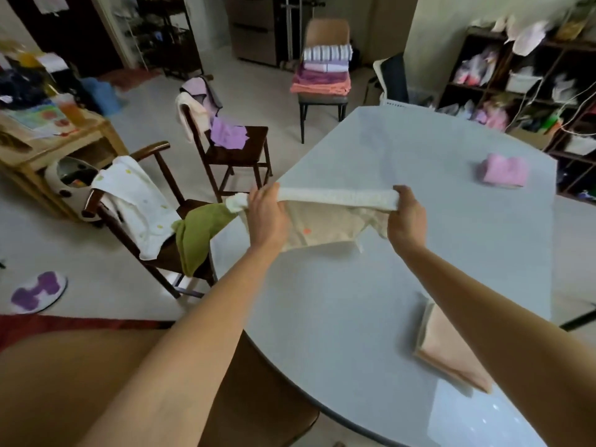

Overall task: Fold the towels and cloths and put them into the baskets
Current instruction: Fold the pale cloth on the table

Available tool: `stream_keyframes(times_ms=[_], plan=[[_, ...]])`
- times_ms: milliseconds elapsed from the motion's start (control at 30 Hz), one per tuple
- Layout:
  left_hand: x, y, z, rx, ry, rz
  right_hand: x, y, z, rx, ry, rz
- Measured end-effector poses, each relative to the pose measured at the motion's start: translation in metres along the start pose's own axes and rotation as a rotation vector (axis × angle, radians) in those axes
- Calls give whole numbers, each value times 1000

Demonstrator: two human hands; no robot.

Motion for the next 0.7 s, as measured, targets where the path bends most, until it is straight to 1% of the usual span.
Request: stream_keyframes(times_ms=[100, 133, 200, 267, 333, 433, 500, 567, 700], plan=[[10, 12, 0, -132, 56, -87, -8, -3, 4, 232, -113, 31], [10, 11, 3, -170, 88, -89, -11, -9, 1, 298, -171, 46], [4, 3, 17, -237, 153, -41, -20, -31, -6, 418, -287, 128], [-7, -15, 42, -248, 210, 72, -38, -57, -21, 501, -404, 275], [-31, -43, 82, -204, 341, 285, -64, -85, -48, 459, -497, 448], [-70, -94, 150, -114, 573, 731, -99, -140, -94, 294, -600, 711], [-85, -123, 177, -93, 644, 923, -113, -178, -120, 170, -655, 866], [-93, -141, 189, -116, 687, 1015, -116, -203, -137, 61, -644, 910], [-96, -144, 193, -133, 662, 1064, -114, -220, -143, 30, -599, 853]])
Point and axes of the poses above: each hand's wrist, its own y-axis towards the middle knuckle, its own x-axis out of the back of the hand, z = x × y, the point moved 8 cm from there along y, towards the middle knuckle, and after that the axes turned 5 degrees about y, right-handed, at the moved point
